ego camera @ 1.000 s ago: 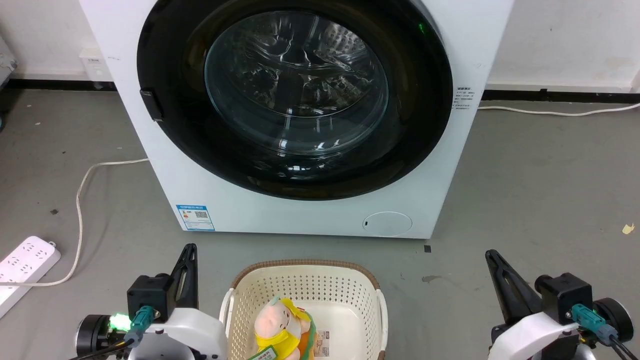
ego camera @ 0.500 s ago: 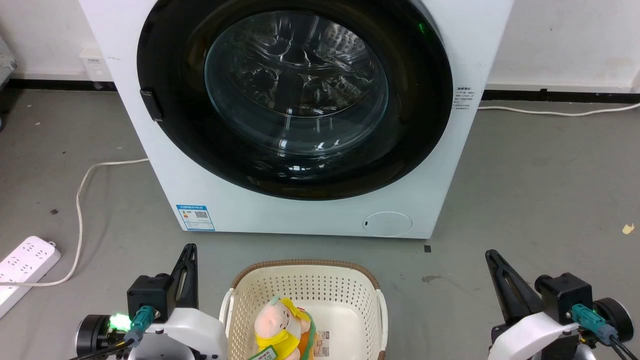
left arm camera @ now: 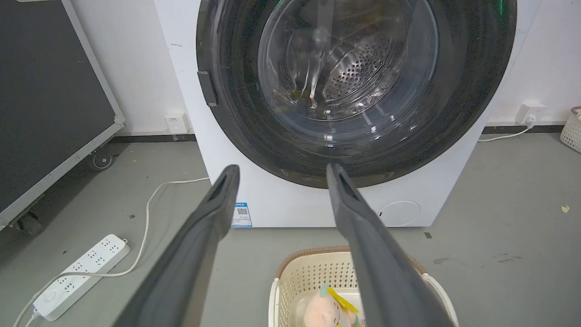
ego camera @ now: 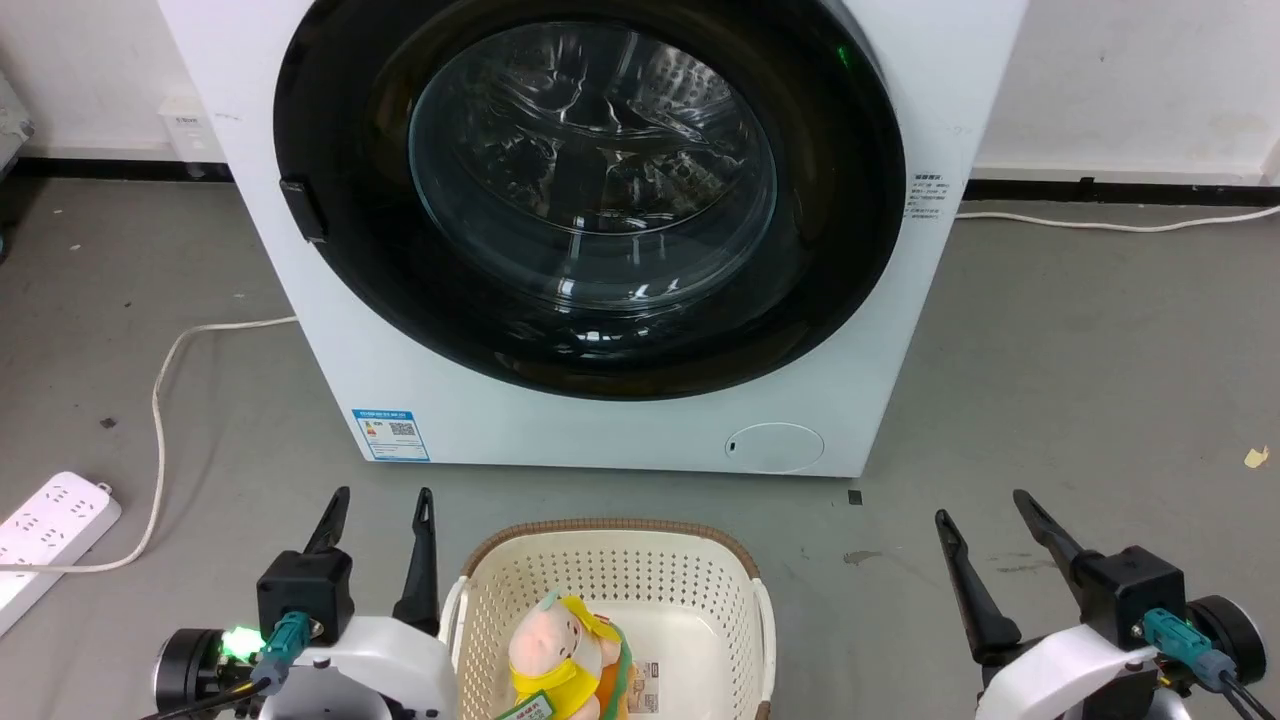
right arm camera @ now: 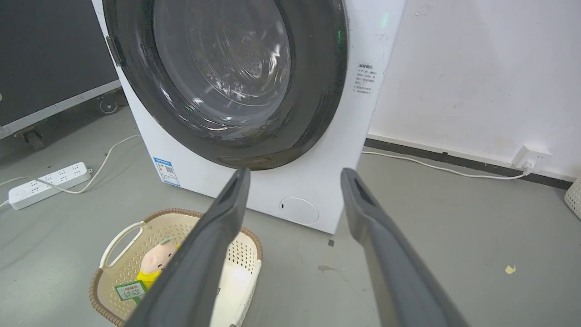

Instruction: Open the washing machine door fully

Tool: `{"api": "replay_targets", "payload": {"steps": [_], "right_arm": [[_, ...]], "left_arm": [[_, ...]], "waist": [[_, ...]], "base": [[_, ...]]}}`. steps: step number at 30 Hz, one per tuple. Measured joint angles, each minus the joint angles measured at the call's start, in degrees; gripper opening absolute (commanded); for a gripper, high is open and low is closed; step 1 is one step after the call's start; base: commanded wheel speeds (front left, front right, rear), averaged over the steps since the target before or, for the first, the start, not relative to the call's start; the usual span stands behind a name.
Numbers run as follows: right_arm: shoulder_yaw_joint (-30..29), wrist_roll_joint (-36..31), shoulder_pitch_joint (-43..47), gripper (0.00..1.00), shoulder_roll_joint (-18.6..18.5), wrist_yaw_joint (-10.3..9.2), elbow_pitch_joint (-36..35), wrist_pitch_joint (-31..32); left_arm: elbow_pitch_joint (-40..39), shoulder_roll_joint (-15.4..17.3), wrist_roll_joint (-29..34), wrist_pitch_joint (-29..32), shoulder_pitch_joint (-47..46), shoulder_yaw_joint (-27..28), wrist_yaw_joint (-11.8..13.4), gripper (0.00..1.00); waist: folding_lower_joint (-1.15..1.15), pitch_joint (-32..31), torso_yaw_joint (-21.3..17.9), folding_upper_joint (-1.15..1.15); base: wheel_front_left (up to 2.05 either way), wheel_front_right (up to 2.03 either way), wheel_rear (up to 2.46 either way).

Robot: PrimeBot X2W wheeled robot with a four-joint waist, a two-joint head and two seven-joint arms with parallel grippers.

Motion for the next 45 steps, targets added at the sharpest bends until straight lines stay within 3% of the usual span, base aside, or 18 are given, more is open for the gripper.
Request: {"api": "replay_targets", "payload": {"steps": [20,45], "right_arm": [[-1.2,5.9,-2.0,1.00,0.0,0.00,0.8,-2.1],[-8.5,17.7,-21.9,1.00,-0.7,0.00,5.2,4.1]], "left_arm": [[0.0,0.0,-0.6,-2.3,-0.5,-1.7,0.2,1.00],[-2.1,0.0,-2.5,-5.2,-5.4,-4.4,1.0,1.00]], "waist": [[0.00,2.0,0.4,0.00],[0.01,10.7,3.0,0.00]], "base": [[0.00,0.00,0.00],[0.00,0.00,0.00]]}}
